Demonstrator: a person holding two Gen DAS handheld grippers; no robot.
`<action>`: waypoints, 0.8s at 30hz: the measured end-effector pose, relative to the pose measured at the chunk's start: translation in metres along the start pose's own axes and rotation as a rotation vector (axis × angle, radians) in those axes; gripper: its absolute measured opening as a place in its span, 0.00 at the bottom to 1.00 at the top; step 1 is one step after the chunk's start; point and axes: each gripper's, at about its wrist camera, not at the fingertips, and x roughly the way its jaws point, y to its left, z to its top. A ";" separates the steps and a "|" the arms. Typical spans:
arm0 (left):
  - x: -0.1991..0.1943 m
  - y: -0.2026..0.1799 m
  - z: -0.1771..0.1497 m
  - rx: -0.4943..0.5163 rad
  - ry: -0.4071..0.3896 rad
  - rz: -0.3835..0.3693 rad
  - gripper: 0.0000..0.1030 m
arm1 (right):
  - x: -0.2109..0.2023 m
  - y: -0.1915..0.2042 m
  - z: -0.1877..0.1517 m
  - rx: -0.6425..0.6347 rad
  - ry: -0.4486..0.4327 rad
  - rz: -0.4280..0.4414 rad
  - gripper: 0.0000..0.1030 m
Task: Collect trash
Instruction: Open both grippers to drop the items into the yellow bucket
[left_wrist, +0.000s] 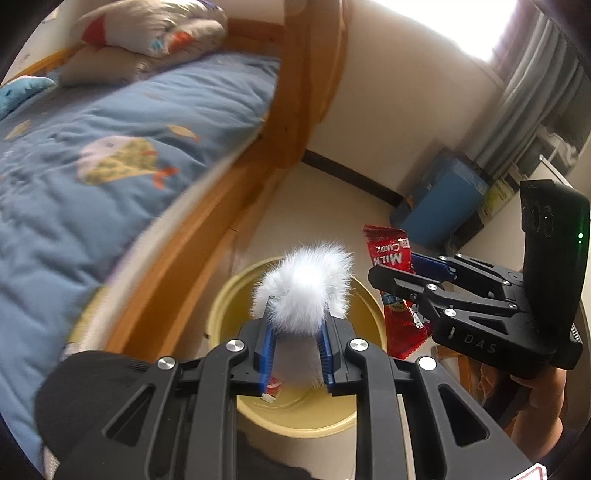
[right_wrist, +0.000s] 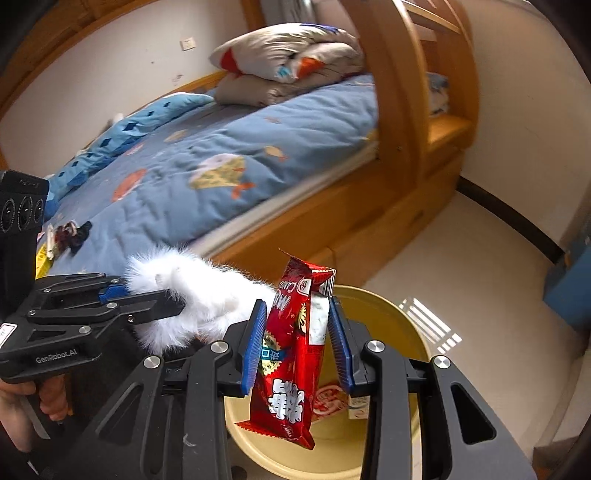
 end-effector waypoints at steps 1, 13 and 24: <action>0.005 -0.002 0.000 0.004 0.013 -0.001 0.26 | 0.000 -0.006 -0.002 0.006 0.005 -0.015 0.34; 0.036 -0.009 -0.012 0.032 0.085 0.060 0.79 | 0.003 -0.035 -0.020 0.055 0.046 -0.065 0.56; 0.018 -0.006 -0.011 0.039 0.053 0.068 0.79 | 0.000 -0.019 -0.009 0.033 0.027 -0.044 0.56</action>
